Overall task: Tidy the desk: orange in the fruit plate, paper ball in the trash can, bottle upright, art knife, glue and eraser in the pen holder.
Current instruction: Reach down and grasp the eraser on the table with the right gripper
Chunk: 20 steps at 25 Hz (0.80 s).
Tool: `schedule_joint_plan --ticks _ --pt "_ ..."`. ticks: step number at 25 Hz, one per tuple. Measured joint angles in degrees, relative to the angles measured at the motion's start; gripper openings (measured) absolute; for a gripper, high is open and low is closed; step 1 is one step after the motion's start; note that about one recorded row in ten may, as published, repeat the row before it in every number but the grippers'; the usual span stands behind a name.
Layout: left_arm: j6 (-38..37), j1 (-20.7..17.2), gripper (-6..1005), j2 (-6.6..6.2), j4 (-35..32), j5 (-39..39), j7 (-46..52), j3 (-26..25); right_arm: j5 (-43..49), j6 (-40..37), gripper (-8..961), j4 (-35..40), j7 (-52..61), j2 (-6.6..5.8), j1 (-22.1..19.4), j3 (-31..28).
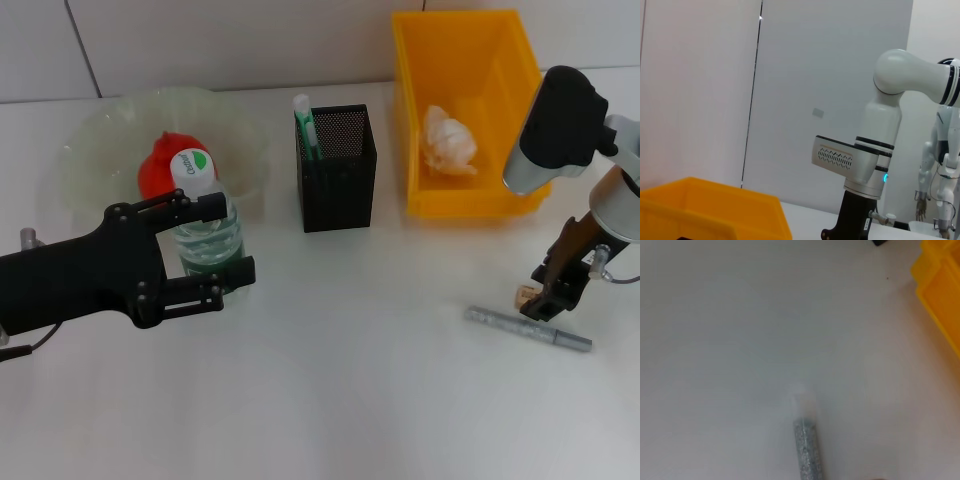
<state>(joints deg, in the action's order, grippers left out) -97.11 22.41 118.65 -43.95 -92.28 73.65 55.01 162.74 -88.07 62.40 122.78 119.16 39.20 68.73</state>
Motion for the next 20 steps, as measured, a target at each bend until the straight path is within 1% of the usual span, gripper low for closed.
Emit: schedule_joint_plan --ticks 20 --pt "-0.13 0.00 806 -0.05 0.00 0.00 0.00 -0.28 0.27 0.28 467 -1.32 0.53 0.02 0.52 0.70"
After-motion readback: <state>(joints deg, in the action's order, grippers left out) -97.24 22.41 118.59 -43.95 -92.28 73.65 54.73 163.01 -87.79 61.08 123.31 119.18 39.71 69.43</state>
